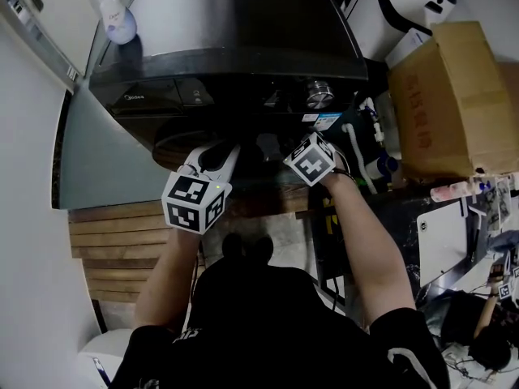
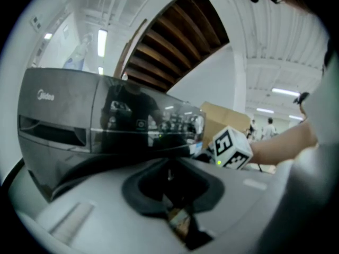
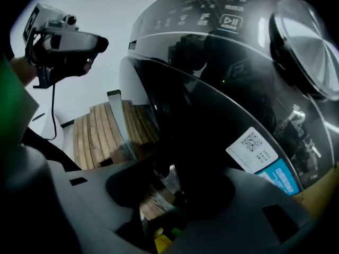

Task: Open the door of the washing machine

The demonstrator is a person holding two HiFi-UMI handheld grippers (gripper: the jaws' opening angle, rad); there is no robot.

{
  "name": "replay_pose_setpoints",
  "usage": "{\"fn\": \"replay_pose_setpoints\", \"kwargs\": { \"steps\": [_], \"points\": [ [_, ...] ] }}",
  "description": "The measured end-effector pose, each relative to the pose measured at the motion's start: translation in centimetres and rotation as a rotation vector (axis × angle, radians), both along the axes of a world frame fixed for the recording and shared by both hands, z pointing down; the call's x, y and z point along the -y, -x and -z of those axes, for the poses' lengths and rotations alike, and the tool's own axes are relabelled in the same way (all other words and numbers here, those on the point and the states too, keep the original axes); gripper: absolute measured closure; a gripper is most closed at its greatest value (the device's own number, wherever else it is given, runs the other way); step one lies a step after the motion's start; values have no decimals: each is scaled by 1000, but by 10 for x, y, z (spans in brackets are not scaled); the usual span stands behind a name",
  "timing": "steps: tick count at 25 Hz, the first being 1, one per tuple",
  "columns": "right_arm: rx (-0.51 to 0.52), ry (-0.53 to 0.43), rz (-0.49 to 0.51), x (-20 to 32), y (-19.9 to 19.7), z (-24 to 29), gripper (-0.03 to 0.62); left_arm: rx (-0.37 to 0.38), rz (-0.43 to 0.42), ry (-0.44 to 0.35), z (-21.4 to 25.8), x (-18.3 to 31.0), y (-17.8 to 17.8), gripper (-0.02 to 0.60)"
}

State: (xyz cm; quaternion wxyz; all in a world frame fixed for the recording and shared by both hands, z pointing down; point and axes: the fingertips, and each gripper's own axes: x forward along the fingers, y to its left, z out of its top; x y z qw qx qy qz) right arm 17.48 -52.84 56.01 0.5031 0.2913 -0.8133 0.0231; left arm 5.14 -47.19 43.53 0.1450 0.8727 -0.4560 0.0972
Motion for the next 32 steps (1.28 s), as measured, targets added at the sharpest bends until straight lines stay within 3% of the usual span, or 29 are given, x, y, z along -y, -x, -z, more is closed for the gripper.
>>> {"fn": "replay_pose_setpoints", "kwargs": {
  "steps": [3, 11, 32],
  "points": [
    [-66, -29, 47, -1, -1, -5, 402, 5, 9, 4, 0, -2, 4, 534],
    [-119, -8, 129, -1, 0, -8, 431, -13, 44, 44, -9, -9, 11, 535],
    [-37, -67, 176, -4, 0, -2, 451, -21, 192, 110, -28, -57, 11, 538]
  ]
}}
